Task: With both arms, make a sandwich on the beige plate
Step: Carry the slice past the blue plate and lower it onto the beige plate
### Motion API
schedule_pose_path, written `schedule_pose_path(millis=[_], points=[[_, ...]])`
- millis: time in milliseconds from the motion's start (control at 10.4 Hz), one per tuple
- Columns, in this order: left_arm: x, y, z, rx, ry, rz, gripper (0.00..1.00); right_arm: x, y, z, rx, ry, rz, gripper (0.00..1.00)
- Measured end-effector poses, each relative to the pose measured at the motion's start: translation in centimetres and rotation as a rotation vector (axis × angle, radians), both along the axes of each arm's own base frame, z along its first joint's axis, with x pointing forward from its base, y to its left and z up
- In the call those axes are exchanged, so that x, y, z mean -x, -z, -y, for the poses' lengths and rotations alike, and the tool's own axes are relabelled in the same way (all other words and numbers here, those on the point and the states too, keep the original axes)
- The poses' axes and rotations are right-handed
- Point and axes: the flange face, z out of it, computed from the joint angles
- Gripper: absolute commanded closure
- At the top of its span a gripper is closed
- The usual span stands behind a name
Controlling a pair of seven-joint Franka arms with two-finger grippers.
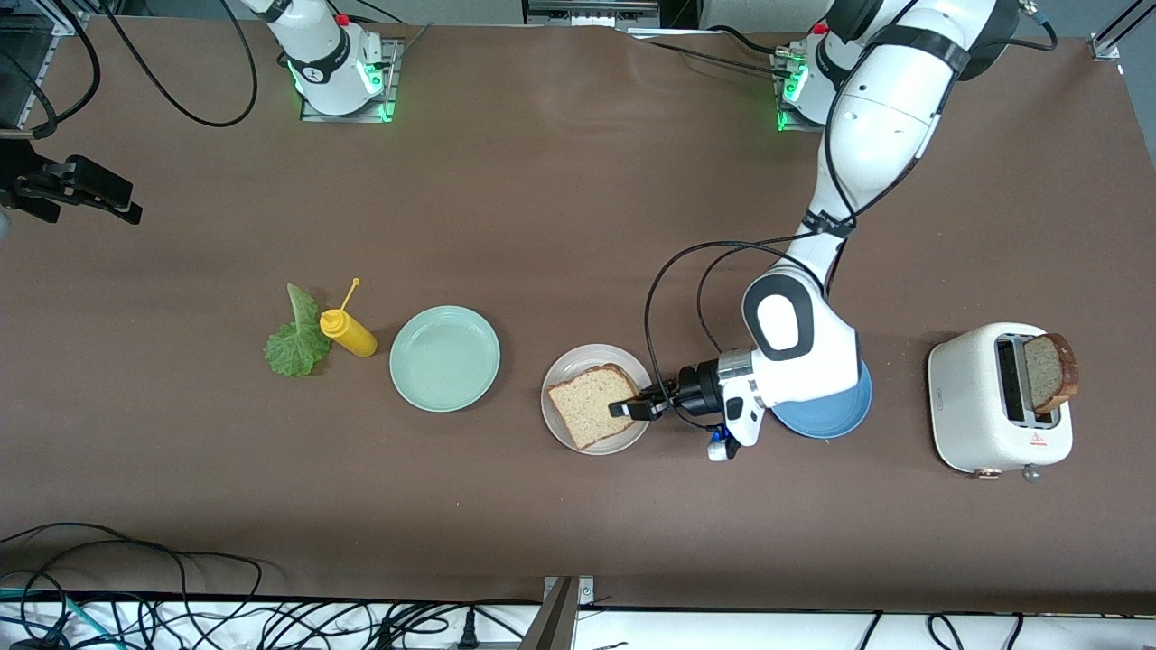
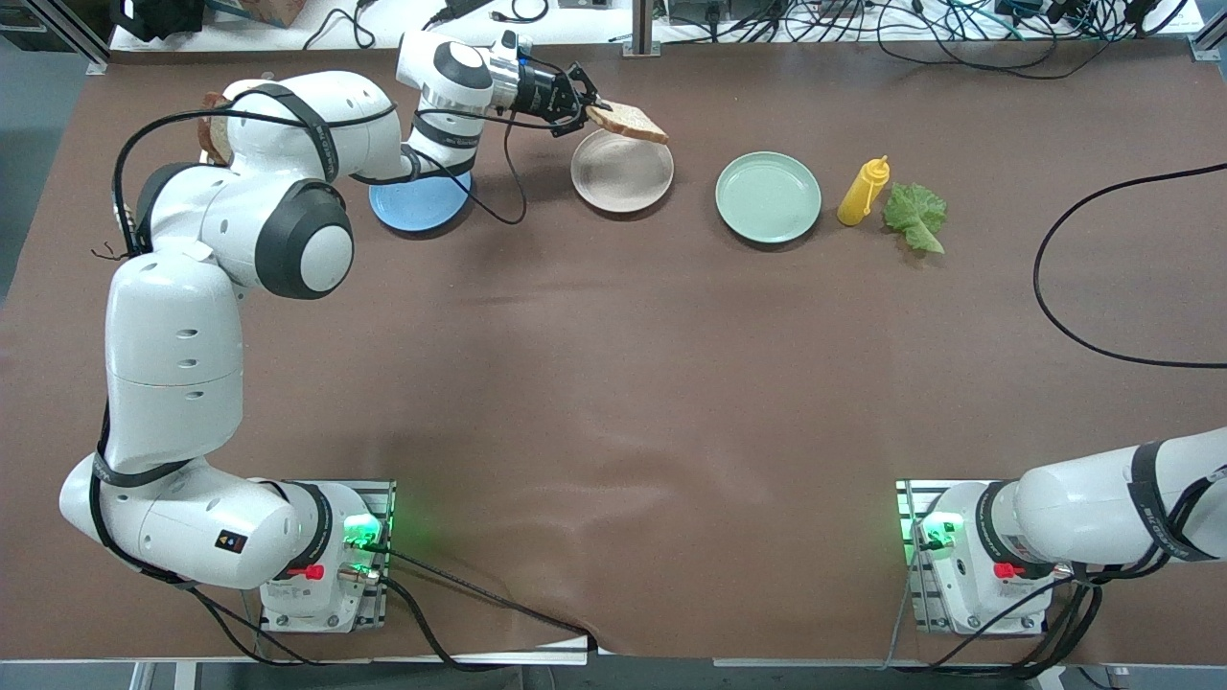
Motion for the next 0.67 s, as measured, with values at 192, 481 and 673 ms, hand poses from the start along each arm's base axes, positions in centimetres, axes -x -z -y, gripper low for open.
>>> schedule_pose_path(millis=[192,481,673], points=[[0.1,0.3,0.4,-0.020,-0.016,0.012,1.00,0.0,0.0,0.0,0.000,0.000,0.000,0.00],[0.8,1.4,1.4,-0.042,-0.008,0.024,1.00,0.0,0.0,0.0,0.000,0.000,0.000,0.00],[1.0,2.0,1.3,-0.050,0.000,0.030,1.00,0.0,0.0,0.0,0.000,0.000,0.000,0.00]])
